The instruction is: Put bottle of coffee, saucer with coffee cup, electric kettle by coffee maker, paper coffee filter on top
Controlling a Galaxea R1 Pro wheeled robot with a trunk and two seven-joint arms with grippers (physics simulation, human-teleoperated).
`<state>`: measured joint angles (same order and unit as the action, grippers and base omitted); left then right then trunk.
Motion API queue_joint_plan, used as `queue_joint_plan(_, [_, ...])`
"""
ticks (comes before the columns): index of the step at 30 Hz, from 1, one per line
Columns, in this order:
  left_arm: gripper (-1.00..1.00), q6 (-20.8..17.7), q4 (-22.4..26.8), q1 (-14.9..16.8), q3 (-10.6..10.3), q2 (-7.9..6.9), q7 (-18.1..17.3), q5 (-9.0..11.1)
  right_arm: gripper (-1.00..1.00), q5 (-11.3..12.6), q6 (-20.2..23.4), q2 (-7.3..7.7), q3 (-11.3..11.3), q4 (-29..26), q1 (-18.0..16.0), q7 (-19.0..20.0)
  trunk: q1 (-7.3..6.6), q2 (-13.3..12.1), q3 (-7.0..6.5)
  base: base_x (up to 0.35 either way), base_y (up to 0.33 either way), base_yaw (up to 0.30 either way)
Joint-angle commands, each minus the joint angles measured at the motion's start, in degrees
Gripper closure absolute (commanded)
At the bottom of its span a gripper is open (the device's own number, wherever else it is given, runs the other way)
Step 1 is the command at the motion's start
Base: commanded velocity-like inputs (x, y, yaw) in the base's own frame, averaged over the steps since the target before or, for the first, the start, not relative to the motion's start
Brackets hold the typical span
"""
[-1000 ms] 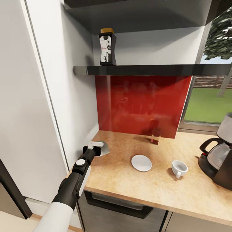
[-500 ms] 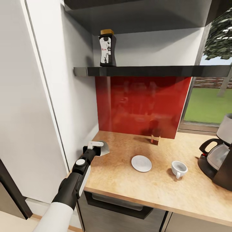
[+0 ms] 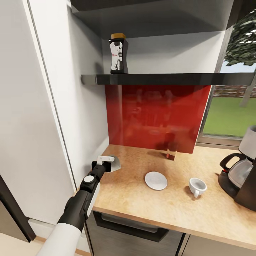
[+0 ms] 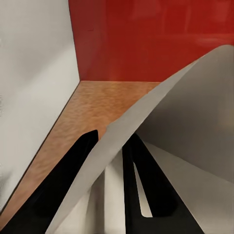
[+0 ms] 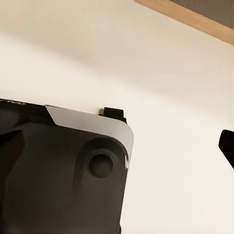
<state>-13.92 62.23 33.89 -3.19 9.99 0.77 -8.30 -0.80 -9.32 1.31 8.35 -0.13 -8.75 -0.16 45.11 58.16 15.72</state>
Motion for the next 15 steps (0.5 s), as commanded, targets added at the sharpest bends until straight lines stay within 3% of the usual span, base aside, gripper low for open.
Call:
queue_joint_plan(1, [1.0, -0.3, 0.1, 0.0, -0.1, 0.0, 0.1, -0.7, -1.0, -0.1, -0.2, 0.01, 0.3, 0.0, 0.0, 0.0, 0.0, 0.1, 0.07, 0.0, 0.0, 0.0])
queue_joint_plan(15, [1.0, -0.3, 0.4, 0.0, -0.1, 0.0, 0.1, -0.7, -1.0, 0.0, -0.2, 0.42, 0.3, 0.0, 0.0, 0.0, 0.0, 0.1, 0.07, 0.0, -0.012, 0.0])
